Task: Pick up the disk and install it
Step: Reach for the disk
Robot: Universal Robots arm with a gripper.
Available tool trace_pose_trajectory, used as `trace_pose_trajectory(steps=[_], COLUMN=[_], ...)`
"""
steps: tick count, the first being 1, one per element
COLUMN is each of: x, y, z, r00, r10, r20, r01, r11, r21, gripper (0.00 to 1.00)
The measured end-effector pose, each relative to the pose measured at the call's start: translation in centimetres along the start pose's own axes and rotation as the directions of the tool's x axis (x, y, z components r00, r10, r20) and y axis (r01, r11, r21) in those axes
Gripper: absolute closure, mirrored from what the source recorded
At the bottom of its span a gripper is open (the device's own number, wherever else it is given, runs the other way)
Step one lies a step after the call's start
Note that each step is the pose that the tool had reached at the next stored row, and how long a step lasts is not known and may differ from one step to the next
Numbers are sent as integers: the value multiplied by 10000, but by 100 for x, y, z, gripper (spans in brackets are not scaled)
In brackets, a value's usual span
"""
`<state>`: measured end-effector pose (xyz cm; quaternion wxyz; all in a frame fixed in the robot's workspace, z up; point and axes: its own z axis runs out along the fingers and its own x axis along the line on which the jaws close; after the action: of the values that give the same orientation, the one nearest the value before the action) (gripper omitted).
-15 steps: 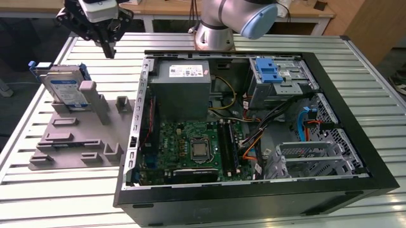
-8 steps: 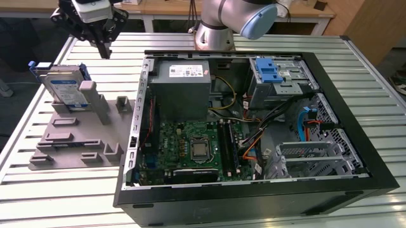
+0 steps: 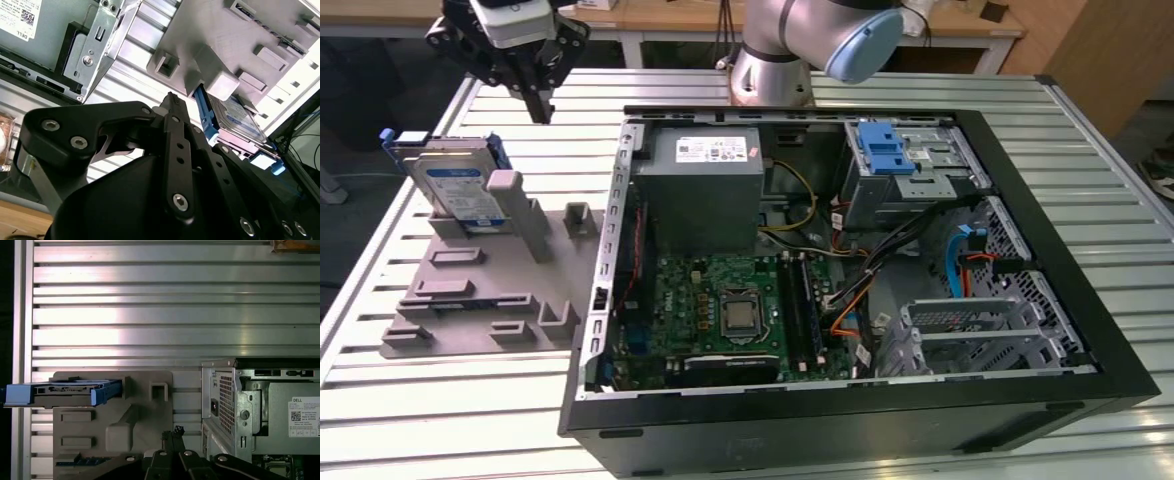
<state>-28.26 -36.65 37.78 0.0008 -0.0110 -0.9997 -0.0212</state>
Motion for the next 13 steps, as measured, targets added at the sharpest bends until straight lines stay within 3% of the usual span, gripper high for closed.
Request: trace_pose_trajectory(steps=[6,13], x=[39,159], y=[-1,-3], z=[0,5], r00=[10000,10000], r10=[1,-2], r20=[-1,0], r01=[-1,2], r11=[10000,10000], r21=[1,1], gripper=[89,89])
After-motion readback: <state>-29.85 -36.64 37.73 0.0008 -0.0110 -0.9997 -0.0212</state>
